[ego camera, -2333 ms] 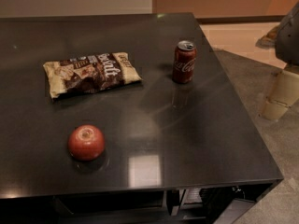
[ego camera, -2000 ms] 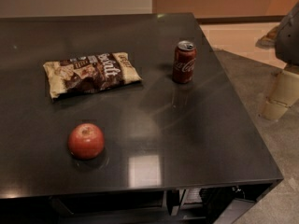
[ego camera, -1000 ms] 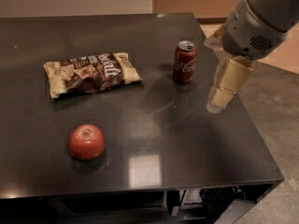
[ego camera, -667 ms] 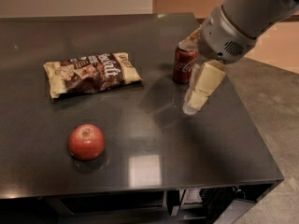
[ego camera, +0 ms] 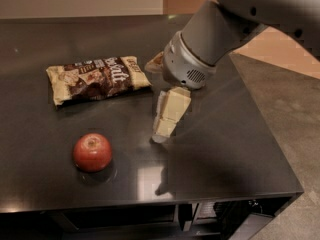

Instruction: Pick apple

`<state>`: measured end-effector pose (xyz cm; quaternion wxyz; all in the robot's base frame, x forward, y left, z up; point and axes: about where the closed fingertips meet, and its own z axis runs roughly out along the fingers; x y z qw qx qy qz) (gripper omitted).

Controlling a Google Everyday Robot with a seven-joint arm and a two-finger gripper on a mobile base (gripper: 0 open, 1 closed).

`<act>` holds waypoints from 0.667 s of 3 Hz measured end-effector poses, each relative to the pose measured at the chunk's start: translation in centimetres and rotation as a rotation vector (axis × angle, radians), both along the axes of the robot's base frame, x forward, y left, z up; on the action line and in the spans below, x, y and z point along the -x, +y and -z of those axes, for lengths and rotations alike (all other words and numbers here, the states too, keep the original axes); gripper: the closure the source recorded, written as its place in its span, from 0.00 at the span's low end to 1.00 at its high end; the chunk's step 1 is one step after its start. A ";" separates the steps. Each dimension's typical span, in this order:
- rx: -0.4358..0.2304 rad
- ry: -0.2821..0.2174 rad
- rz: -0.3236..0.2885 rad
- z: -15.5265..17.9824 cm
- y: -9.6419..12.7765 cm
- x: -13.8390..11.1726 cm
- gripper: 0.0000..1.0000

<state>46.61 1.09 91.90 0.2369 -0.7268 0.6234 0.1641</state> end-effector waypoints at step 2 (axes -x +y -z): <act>-0.002 0.037 -0.161 3.1 6.1 3.3 0.00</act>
Offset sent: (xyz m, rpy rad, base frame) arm -0.0521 0.0925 -0.0516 0.0038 0.0583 0.2482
